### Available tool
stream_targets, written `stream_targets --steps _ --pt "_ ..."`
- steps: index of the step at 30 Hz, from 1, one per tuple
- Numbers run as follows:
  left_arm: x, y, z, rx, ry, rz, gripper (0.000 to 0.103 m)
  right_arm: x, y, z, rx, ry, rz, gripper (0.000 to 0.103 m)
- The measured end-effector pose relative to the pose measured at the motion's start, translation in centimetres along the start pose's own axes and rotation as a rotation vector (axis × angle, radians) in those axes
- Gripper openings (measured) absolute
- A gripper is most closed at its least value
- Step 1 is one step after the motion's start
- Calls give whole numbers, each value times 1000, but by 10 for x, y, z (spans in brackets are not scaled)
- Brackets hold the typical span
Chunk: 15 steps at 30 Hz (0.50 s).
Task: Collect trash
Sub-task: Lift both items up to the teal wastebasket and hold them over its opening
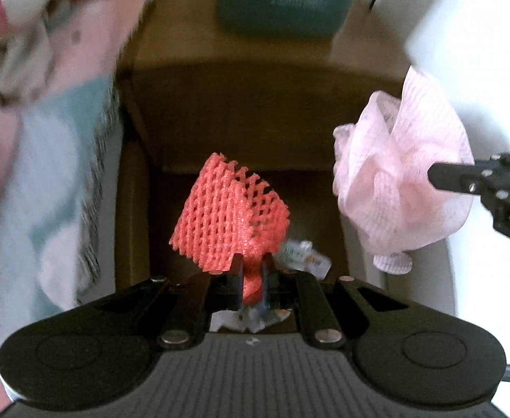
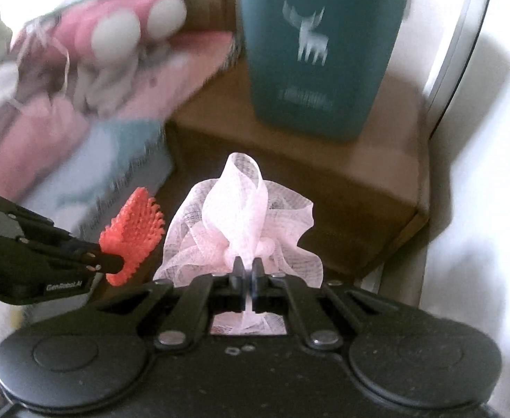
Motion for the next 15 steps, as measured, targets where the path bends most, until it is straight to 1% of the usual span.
stream_targets --steps 5,8,9,13,15 --pt "14 59 51 83 -20 -17 9 6 55 36 92 -18 -7 1" --pt "23 98 84 144 -38 -33 9 11 85 62 161 -36 20 1" --pt "22 106 95 165 -45 -35 9 13 95 68 182 -39 22 1" --pt "28 153 125 243 -74 -29 9 22 147 87 282 -67 45 1" --pt "31 177 138 281 -89 -20 9 28 169 93 317 -80 46 1"
Point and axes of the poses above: each gripper's, at about its wrist camera, not at the fingertips, and z roughly against the way its jaws point, x to its right, y to its top, the point moved 5 cm from there along -z, roughly the way its jaws point, and after that the axes turned 8 degrees about x, right-handed, at the moved point
